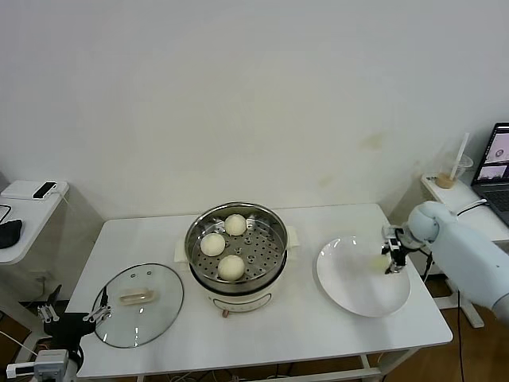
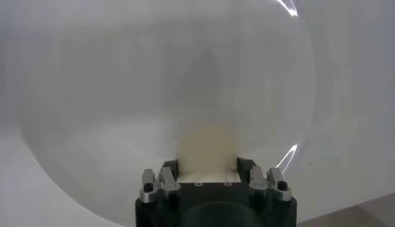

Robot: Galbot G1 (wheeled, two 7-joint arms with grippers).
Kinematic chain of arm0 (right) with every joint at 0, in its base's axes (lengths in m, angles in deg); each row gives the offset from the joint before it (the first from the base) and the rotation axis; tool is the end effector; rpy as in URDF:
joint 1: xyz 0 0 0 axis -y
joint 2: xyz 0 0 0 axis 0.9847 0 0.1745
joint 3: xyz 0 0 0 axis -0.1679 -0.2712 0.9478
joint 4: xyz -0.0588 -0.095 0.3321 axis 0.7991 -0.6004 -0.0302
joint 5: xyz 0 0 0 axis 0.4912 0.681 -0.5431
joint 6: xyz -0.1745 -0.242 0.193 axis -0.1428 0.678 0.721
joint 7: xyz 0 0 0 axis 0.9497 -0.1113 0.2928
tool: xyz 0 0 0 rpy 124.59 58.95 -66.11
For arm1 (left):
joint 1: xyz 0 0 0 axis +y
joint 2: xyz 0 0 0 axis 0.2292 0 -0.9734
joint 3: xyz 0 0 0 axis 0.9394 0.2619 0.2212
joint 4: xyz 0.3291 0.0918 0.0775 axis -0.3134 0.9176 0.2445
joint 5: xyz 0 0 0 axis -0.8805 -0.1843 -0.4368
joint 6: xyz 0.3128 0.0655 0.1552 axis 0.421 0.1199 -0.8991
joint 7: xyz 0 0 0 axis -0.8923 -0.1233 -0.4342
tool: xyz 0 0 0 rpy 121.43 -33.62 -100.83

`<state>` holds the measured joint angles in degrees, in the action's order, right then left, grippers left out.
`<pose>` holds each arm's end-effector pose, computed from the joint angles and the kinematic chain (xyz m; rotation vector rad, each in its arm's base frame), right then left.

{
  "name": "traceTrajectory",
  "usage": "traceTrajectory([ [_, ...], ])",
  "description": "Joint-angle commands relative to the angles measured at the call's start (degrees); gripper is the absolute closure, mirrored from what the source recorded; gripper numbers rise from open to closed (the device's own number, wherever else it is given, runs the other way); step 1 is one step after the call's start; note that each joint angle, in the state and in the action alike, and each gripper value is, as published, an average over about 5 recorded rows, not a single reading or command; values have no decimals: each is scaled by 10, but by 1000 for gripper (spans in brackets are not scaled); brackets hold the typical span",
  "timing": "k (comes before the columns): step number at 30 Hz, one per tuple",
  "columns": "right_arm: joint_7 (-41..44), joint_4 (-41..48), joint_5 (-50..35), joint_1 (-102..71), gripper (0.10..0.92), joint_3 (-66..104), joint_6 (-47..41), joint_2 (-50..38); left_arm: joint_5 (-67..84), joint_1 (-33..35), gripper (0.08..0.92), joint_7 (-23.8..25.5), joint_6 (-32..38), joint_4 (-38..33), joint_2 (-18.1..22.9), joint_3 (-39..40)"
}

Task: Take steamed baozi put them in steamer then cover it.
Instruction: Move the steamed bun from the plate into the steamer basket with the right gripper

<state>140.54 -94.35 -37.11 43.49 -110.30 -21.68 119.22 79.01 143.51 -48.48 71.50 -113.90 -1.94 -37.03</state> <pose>0.5461 -0.2115 -0.2147 1.0608 -1.4128 1.3381 0.1380 0.1272 -0.2495 0.3488 -2.8366 -0.5639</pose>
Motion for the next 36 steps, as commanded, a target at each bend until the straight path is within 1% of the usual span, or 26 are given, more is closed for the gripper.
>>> traceTrajectory([
  [1,12,-121,-120,162,427,-133,-56,-30,1,0,177,0,-1,-2,0,0],
  [6,10,-178,-192,276,423,-214,-83,-18,2,0,177,0,0,-4,-1,-1],
  [11,-12,-226,-279,374,419,-282,-121,19,4,-3,177,0,0,-2,-3,-1],
  [15,-40,-255,-339,408,415,-316,-161,56,4,-5,177,0,0,0,-4,-2],
  [20,-80,-270,-417,415,412,-356,-205,113,4,-6,177,0,0,4,-5,-3],
  [26,-113,-256,-457,400,407,-373,-239,183,4,-5,177,-1,0,3,-2,-5],
  [30,-133,-239,-460,378,406,-390,-260,214,4,-5,177,-1,0,0,1,-6],
  [36,-165,-219,-450,339,406,-412,-291,237,4,-5,177,-1,0,-2,4,-8],
])
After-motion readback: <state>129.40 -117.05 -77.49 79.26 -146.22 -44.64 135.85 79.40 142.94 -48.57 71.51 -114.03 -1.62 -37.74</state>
